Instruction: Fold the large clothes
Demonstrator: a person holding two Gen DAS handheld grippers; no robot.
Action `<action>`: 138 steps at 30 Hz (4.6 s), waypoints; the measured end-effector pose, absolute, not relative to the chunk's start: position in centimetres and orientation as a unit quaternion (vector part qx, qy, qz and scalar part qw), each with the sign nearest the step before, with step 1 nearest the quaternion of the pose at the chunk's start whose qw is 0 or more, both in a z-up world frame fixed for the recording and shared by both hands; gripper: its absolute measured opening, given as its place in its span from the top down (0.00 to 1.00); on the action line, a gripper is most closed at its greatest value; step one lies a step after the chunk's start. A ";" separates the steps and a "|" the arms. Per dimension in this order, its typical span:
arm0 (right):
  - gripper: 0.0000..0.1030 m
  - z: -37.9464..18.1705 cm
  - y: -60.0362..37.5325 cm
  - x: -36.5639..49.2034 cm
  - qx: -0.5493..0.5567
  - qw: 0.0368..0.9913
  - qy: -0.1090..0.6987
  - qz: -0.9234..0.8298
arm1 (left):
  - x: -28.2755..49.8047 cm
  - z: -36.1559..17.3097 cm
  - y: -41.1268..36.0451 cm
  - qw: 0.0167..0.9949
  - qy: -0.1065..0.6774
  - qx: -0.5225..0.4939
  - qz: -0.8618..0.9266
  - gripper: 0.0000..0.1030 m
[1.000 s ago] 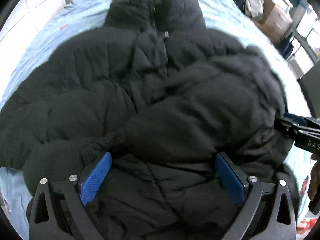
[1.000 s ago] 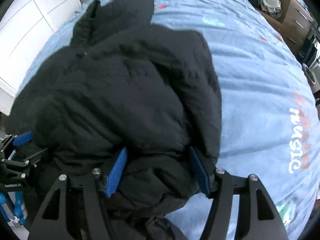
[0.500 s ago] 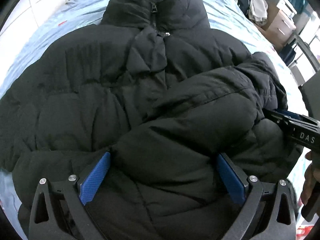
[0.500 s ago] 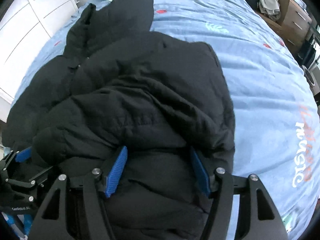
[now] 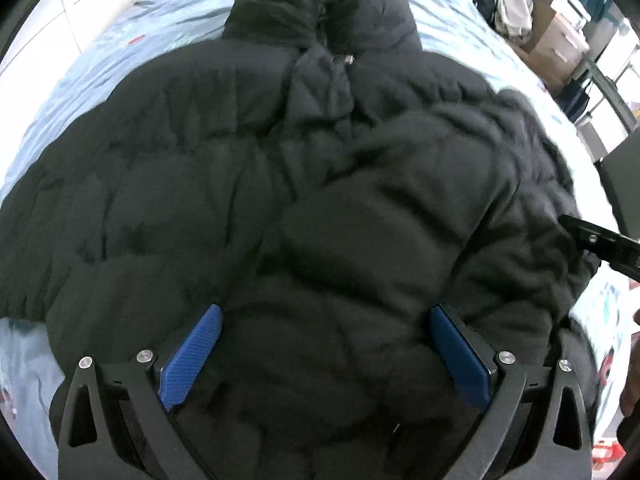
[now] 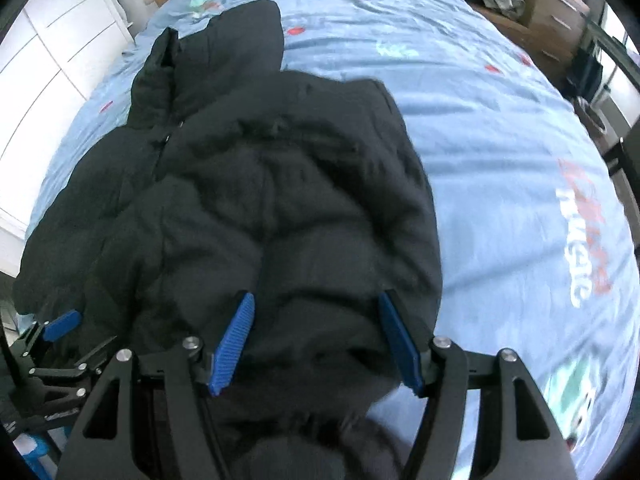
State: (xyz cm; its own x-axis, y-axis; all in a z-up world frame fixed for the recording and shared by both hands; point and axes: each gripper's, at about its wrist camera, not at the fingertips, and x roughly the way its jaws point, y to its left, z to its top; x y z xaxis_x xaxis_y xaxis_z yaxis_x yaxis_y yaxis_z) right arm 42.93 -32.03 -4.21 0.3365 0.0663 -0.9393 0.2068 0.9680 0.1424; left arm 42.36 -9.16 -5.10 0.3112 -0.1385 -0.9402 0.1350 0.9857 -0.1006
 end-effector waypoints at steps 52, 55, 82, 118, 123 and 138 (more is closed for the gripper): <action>0.38 0.5 -18.1 41.8 0.059 0.787 0.612 -0.047 | 34.8 -10.9 43.8 0.704 0.421 -0.545 0.172 0.19; 0.38 0.4 -17.9 41.9 0.053 0.786 0.614 -0.044 | 35.6 -11.5 43.8 0.697 0.419 -0.559 0.163 0.28; 0.38 10.4 -25.2 36.9 0.121 0.828 0.543 -0.075 | 39.7 1.6 37.4 0.751 0.398 -0.520 0.084 0.88; 0.38 16.5 -32.1 27.9 0.183 0.853 0.470 -0.134 | 39.7 6.6 12.7 0.776 0.524 -0.317 -0.152 0.89; 0.38 16.0 -32.3 27.7 0.172 0.849 0.481 -0.135 | 39.4 4.3 10.7 0.761 0.546 -0.315 -0.156 0.89; 0.38 12.1 -35.3 25.3 0.197 0.829 0.503 -0.144 | 38.1 1.0 5.4 0.740 0.611 -0.246 -0.137 0.70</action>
State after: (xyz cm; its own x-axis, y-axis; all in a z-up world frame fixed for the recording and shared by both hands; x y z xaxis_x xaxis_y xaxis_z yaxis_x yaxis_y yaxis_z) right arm 25.33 -35.27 12.14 0.4523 -0.0398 -0.8910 0.4366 0.8810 0.1823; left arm 38.14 5.36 0.95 0.2167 -0.5030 -0.8367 -0.0969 0.8417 -0.5311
